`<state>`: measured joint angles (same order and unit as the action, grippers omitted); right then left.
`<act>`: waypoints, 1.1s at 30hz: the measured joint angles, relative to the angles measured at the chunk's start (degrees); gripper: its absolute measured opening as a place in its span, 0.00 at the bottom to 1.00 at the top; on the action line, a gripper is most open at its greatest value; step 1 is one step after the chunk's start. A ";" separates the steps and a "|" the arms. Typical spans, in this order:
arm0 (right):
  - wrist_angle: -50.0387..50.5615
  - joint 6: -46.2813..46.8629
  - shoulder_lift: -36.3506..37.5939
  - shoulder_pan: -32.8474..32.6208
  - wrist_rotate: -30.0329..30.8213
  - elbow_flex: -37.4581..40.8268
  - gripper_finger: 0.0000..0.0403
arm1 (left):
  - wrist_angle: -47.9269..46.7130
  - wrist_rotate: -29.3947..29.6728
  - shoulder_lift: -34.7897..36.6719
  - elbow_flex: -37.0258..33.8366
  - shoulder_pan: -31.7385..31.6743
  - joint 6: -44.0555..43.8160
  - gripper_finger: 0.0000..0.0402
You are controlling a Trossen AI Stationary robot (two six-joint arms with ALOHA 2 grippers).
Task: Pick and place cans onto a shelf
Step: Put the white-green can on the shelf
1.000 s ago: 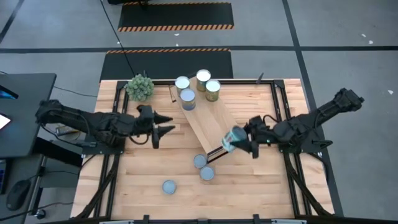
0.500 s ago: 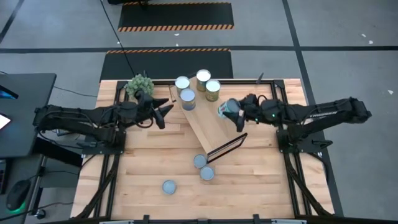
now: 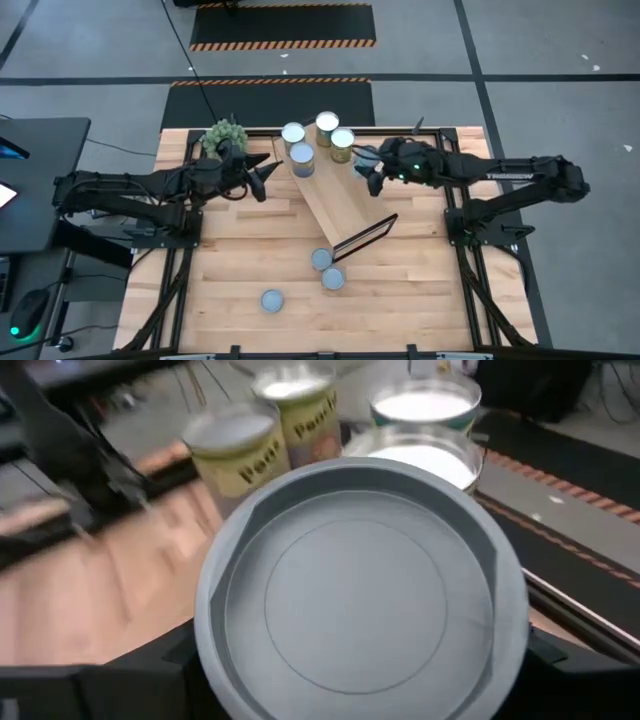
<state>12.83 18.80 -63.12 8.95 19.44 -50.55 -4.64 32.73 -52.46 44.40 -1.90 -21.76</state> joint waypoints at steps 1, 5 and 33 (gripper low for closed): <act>1.07 -0.47 -1.33 0.38 -0.07 -1.08 0.72 | -0.25 -0.05 -0.03 -0.01 -0.21 0.00 0.48; 4.64 -1.00 -5.94 1.05 -0.45 -5.50 0.72 | -0.35 -0.02 -0.03 -0.04 -0.32 0.02 0.48; 8.43 5.09 -14.98 0.61 1.33 -7.93 0.72 | -1.29 -5.64 -0.03 -0.04 -0.12 -0.13 0.48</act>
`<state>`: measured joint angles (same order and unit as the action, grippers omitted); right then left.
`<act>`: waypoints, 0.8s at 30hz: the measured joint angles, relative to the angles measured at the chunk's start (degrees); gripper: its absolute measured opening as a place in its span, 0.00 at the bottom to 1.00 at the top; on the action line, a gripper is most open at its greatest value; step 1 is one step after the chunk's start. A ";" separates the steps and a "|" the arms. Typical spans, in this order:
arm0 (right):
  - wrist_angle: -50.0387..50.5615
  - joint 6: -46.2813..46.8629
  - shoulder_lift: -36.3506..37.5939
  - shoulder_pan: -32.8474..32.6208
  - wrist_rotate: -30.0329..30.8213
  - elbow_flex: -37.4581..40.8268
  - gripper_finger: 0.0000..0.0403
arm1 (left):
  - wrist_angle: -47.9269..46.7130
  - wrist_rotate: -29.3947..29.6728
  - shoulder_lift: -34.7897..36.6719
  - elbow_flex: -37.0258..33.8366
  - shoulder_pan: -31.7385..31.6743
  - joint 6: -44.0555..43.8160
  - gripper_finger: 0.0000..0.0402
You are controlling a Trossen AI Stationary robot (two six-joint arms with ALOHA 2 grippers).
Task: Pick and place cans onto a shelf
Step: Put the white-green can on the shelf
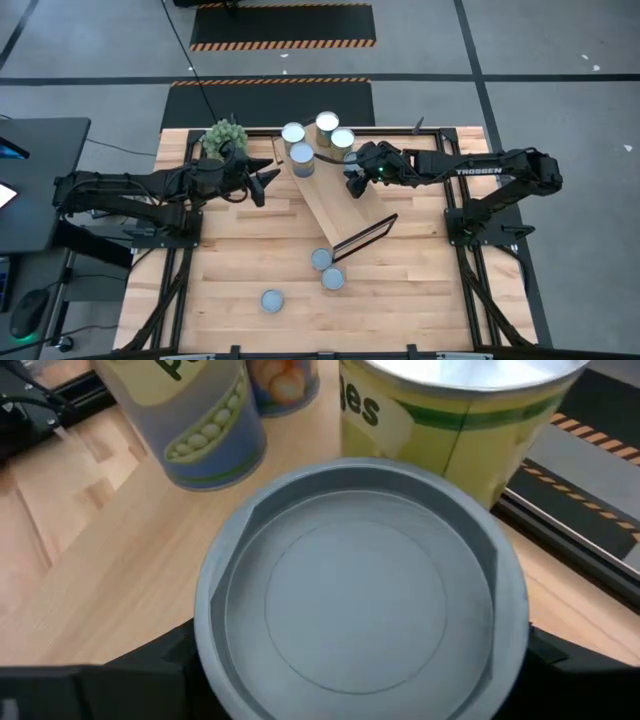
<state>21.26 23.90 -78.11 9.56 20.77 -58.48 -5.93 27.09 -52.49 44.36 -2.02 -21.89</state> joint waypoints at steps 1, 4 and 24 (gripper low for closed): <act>0.00 -0.02 0.00 0.02 -0.25 0.00 0.72 | 0.00 0.00 0.00 0.00 0.00 0.00 0.48; -0.24 0.20 -0.28 0.00 -0.79 0.00 0.72 | -0.04 0.00 0.00 0.00 0.00 0.00 0.48; 1.46 0.13 -0.46 0.55 -2.24 0.22 0.92 | -0.11 0.00 0.00 0.00 0.00 0.00 0.48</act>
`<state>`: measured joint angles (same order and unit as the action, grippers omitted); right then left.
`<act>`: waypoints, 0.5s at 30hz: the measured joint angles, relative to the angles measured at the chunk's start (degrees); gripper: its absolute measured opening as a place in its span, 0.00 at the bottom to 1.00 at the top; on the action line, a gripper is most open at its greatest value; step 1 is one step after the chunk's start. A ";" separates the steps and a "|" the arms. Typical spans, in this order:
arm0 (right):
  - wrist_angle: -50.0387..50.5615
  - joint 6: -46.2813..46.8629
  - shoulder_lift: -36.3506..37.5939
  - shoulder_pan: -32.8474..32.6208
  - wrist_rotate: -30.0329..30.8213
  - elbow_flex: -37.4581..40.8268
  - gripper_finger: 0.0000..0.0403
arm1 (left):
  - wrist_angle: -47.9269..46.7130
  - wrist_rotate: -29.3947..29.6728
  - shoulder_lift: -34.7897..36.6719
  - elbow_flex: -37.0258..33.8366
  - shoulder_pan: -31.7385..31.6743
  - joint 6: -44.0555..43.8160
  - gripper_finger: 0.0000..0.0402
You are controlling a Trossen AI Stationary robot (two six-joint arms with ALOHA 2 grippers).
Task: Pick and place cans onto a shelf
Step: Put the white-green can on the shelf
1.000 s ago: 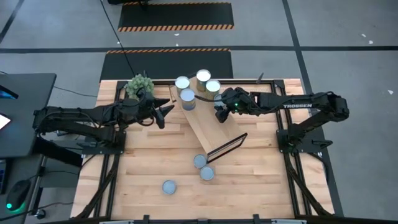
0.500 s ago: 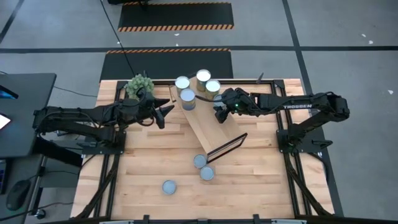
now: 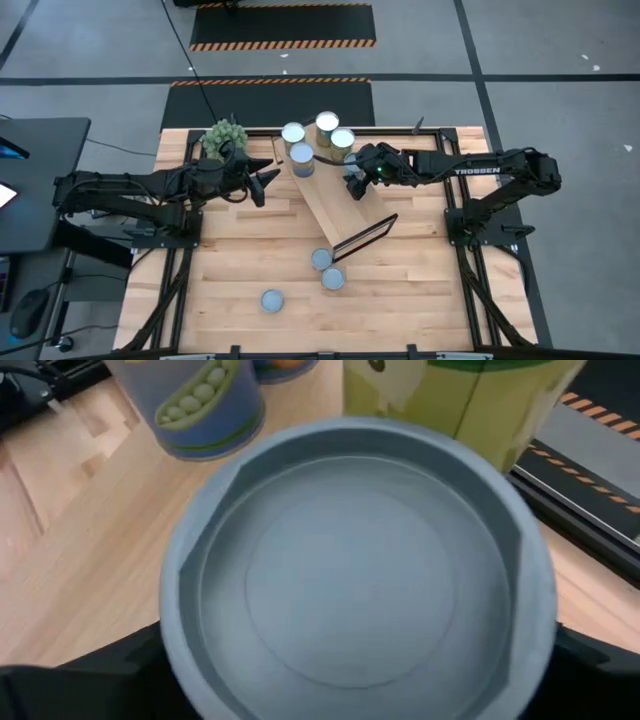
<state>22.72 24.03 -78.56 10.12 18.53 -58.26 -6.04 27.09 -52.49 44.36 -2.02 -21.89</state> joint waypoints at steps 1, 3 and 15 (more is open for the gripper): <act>-0.04 0.00 0.00 0.06 -0.09 0.00 0.92 | 0.02 0.00 0.00 0.00 0.00 0.00 0.48; -0.16 -0.11 0.00 0.17 -0.76 -0.02 0.92 | 0.01 -0.02 0.00 0.00 0.00 0.00 0.48; -0.24 -1.11 2.55 0.17 -0.51 -0.09 0.93 | 0.02 -1.90 0.00 0.02 0.00 0.07 0.48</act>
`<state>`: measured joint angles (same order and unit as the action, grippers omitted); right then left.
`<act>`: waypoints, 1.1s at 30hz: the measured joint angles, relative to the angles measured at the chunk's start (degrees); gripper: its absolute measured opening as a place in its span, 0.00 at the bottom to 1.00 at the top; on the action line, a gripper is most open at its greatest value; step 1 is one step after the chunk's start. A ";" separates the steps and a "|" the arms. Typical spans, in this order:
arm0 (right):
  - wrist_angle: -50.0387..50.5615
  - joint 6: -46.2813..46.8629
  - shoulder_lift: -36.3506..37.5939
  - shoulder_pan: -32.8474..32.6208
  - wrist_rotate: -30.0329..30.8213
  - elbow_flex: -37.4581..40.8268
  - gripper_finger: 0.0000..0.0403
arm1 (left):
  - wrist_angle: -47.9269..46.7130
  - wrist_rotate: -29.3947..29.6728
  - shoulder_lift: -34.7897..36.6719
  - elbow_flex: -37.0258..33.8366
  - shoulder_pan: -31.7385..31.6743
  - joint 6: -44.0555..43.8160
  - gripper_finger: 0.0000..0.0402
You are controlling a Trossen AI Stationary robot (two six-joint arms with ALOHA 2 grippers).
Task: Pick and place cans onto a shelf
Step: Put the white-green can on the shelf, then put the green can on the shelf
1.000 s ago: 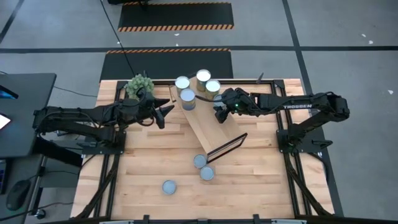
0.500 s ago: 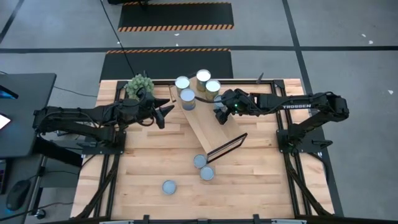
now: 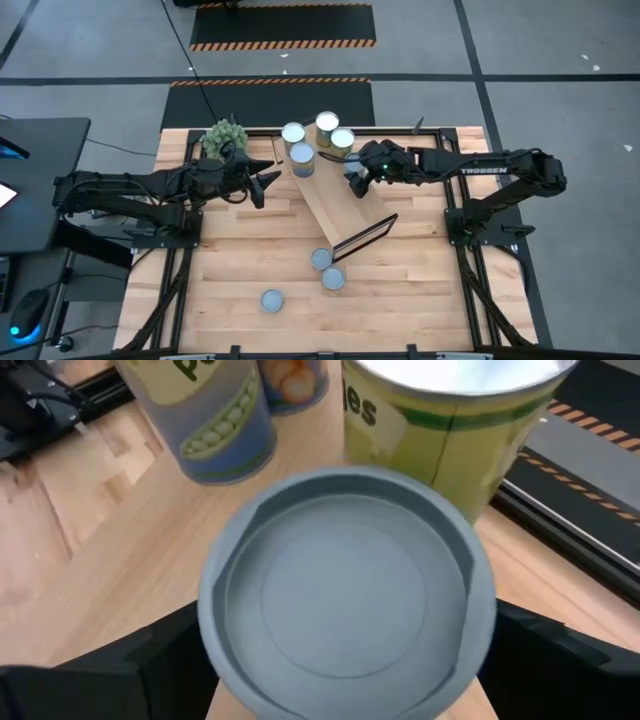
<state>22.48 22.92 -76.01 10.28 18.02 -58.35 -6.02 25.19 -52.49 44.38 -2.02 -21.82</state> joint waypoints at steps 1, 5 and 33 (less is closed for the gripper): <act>0.02 0.00 0.18 0.00 0.00 0.00 0.93 | 0.00 0.00 0.00 0.00 0.00 0.00 0.48; -0.14 -0.04 0.94 0.00 0.04 -0.02 0.93 | 0.00 0.00 0.00 0.00 0.00 0.02 0.48; 19.69 2.18 3.11 -9.15 -0.09 -12.63 0.93 | -13.92 -23.14 -0.02 0.07 5.50 -0.08 0.62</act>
<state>42.17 25.10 -72.90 1.13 17.93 -70.98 -19.94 2.05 -52.51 44.45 3.48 -21.91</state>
